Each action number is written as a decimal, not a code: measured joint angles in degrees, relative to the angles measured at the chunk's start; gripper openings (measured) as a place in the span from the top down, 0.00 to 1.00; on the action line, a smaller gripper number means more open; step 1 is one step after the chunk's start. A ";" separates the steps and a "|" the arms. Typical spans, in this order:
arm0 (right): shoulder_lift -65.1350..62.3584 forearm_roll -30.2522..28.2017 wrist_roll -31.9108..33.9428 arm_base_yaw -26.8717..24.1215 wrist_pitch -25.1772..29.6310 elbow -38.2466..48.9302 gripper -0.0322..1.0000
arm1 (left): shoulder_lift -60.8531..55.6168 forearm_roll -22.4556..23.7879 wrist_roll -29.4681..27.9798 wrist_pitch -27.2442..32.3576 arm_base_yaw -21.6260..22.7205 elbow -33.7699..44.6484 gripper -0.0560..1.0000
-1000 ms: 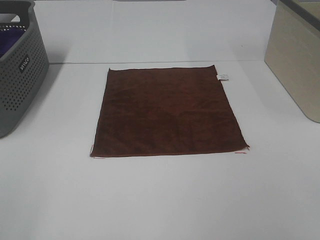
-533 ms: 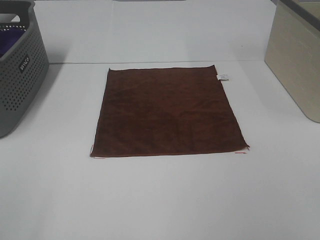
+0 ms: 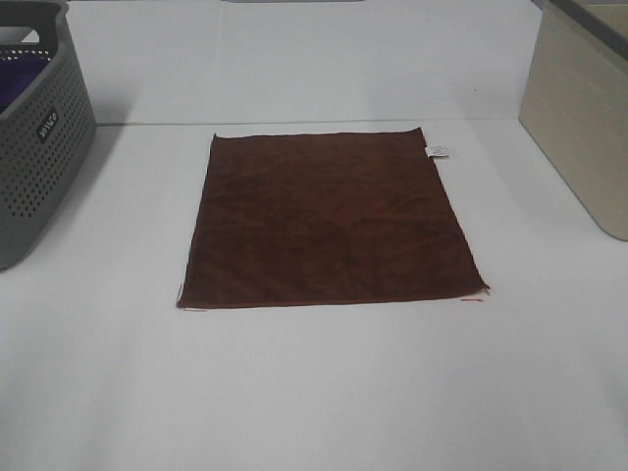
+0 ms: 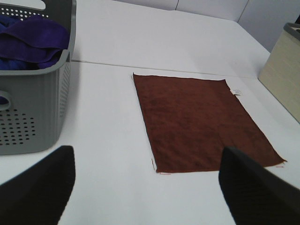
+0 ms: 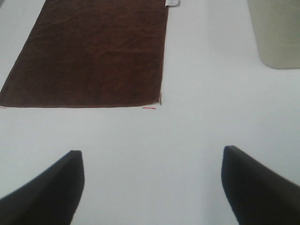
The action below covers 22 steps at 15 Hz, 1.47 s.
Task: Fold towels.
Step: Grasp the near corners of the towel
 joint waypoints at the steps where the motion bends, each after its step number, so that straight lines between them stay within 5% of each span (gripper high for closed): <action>1: 3.32 1.20 0.17 0.00 -1.15 0.00 0.23 | 2.75 -0.40 0.00 -2.81 0.00 0.00 0.20; 6: 21.60 6.30 0.23 0.00 -3.50 -0.97 0.23 | 20.34 -4.13 -0.06 -10.71 0.00 0.00 0.20; 9: 34.78 6.42 0.23 0.00 -3.44 -9.68 0.25 | 37.36 -13.29 0.00 -14.32 0.00 -0.06 0.20; 13: 44.06 6.53 -0.97 0.00 -0.57 -16.10 0.26 | 51.11 -19.65 4.24 -14.55 0.00 -1.95 0.24; 17: 55.98 11.29 -7.16 -1.32 1.43 -20.17 0.26 | 69.10 -36.10 20.34 -12.55 0.00 -6.36 0.25; 22: 68.41 35.29 -30.60 -12.03 0.86 -20.40 0.25 | 82.05 -56.44 42.80 -8.08 0.00 -9.80 0.25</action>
